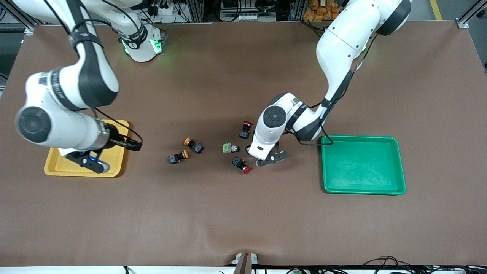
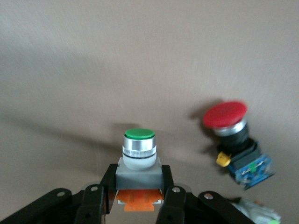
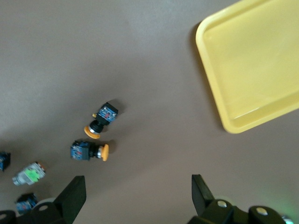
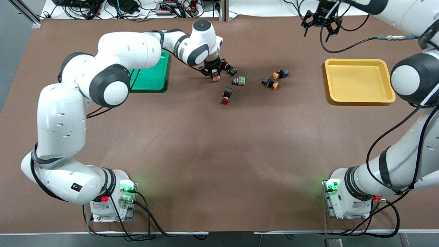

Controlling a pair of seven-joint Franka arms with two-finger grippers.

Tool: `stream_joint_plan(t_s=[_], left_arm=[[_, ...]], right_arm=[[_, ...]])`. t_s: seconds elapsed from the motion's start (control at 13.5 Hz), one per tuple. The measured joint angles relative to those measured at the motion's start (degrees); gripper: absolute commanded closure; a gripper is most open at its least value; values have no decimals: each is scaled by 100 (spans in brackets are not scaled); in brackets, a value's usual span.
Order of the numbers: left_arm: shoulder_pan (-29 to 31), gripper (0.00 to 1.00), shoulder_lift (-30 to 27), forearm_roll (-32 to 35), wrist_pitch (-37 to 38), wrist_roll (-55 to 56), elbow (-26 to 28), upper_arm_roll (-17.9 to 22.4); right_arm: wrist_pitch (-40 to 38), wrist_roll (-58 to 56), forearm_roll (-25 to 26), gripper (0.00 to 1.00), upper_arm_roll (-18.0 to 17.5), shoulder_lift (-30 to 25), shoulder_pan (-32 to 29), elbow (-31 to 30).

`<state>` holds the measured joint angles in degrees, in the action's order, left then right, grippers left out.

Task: Place green and yellow buttons in trays
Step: 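Carry the green button to the green tray while the right gripper grasps an orange button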

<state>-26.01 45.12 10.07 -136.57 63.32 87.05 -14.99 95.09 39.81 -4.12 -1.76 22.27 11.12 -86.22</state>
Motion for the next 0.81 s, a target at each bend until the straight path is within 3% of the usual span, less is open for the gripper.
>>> stream_joint_plan(t_s=[0.37, 0.81], left_arm=[[534, 100, -919, 14, 829, -364, 17, 9], [1558, 100, -1698, 14, 1129, -1466, 594, 6]], right_arm=[[502, 1594, 4, 0, 18, 328, 139, -69], [1416, 3090, 4, 0, 11, 1002, 325, -126]])
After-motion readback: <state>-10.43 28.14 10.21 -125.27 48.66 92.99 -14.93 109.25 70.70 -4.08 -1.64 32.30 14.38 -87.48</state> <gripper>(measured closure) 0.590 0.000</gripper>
